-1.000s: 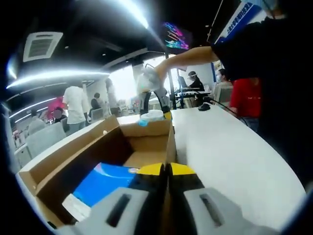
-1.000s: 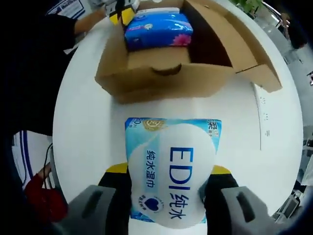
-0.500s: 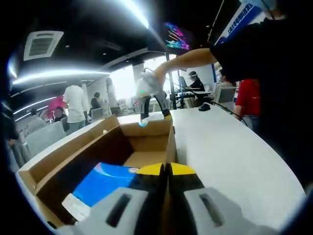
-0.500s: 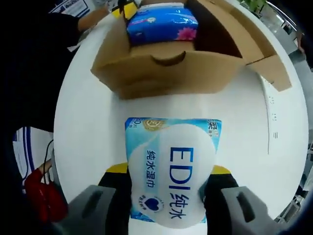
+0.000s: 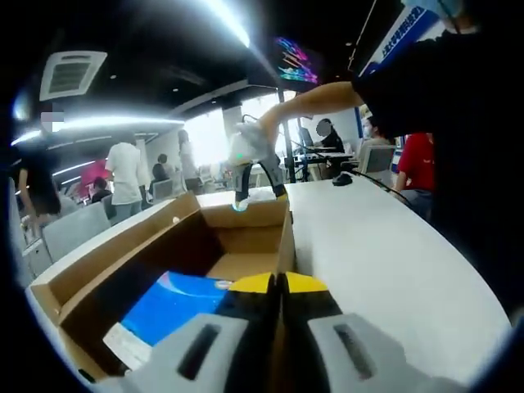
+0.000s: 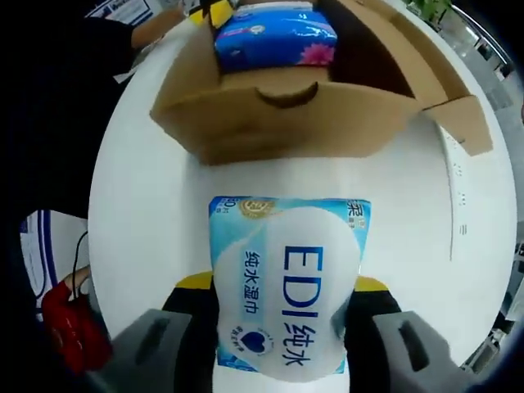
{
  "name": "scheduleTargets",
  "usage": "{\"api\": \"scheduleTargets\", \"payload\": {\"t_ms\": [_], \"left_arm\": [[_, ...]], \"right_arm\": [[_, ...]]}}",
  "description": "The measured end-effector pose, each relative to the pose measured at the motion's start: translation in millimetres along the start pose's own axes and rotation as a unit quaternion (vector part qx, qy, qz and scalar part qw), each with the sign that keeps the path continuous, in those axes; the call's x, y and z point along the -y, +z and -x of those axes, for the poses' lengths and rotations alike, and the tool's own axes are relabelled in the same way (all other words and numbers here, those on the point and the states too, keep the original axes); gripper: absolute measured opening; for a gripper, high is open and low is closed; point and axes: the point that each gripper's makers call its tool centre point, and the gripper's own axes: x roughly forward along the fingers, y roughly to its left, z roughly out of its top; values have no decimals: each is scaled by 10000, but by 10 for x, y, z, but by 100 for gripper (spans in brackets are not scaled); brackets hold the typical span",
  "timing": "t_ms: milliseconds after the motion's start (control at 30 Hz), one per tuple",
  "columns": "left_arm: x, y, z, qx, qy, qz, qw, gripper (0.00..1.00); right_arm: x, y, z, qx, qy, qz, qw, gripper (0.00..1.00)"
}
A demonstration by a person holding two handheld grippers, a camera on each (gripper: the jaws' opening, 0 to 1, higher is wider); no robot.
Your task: Operate the shoe box by opening the lid, removing the specified soft item, and placing it in the target area until the item is outside and the box remains undamaged.
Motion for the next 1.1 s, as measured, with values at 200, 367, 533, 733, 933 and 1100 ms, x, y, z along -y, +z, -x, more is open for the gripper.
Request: {"api": "scheduleTargets", "payload": {"t_ms": [200, 367, 533, 733, 933, 1100], "left_arm": [[-1, -4, 0, 1, 5, -10, 10000, 4], [-1, -9, 2, 2, 2, -24, 10000, 4], [0, -14, 0, 9, -11, -67, 10000, 4], [-3, -18, -4, 7, -31, -85, 10000, 3], [-4, -18, -2, 16, -28, -153, 9999, 3], [-8, -11, 2, 25, -27, -220, 9998, 3]], "right_arm": [[-8, -15, -38, -1, -97, -5, 10000, 65], [-11, -5, -18, 39, -271, 51, 9996, 66], [-6, 13, 14, 138, -431, 10, 9990, 68], [-16, 84, 354, 369, -876, -400, 9947, 70], [-97, 416, 825, 1041, -1175, -983, 9827, 71], [-151, 832, 1159, 1514, -1359, -1232, 9713, 72]]}}
